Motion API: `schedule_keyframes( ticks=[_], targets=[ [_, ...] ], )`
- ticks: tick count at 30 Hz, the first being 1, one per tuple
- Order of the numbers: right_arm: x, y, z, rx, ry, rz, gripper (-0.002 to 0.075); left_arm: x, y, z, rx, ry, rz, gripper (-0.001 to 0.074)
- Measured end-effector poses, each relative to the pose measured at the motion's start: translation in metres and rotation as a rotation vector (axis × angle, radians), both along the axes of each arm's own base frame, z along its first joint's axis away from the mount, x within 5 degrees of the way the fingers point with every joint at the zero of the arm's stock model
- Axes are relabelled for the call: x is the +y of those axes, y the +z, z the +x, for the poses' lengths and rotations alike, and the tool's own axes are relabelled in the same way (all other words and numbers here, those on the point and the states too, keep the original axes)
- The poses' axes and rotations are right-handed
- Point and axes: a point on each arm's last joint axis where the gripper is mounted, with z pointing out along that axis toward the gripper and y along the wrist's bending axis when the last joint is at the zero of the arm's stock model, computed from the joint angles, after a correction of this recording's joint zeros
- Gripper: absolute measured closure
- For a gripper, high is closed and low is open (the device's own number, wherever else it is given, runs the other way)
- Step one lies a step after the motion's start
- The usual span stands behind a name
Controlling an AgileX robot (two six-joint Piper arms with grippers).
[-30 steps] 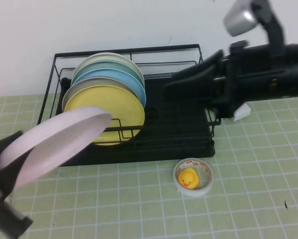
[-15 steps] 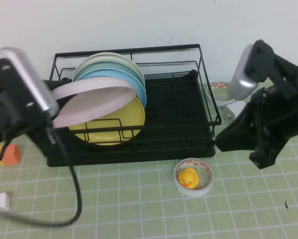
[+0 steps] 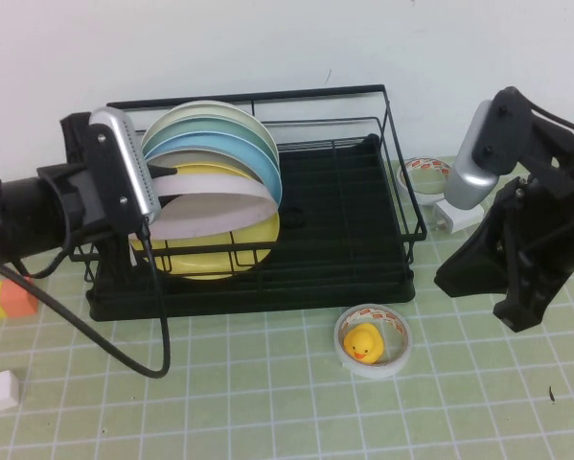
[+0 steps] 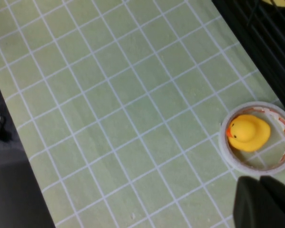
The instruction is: Place plate on rack
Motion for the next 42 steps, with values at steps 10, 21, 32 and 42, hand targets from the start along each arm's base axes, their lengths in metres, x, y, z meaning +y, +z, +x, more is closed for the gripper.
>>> schedule_keyframes(
  ticks=[10, 21, 32, 42],
  targets=[
    [0.000, 0.000, -0.001, 0.006, 0.003, -0.008, 0.0721, -0.003, -0.030, 0.016, 0.069, -0.026, 0.020, 0.0594],
    [-0.002, -0.002, -0.004, 0.074, -0.027, -0.016, 0.0721, -0.002, -0.012, 0.021, 0.126, 0.068, -0.104, 0.0239],
    [-0.034, 0.003, -0.011, 0.026, -0.184, -0.297, 0.0721, 0.017, 0.080, -0.022, 0.050, 0.318, -0.393, 0.0491],
    [-0.076, 0.027, -0.030, -0.135, -0.523, -0.464, 0.0721, 0.081, 0.145, -0.084, -0.081, 0.960, -0.945, 0.0730]
  ],
)
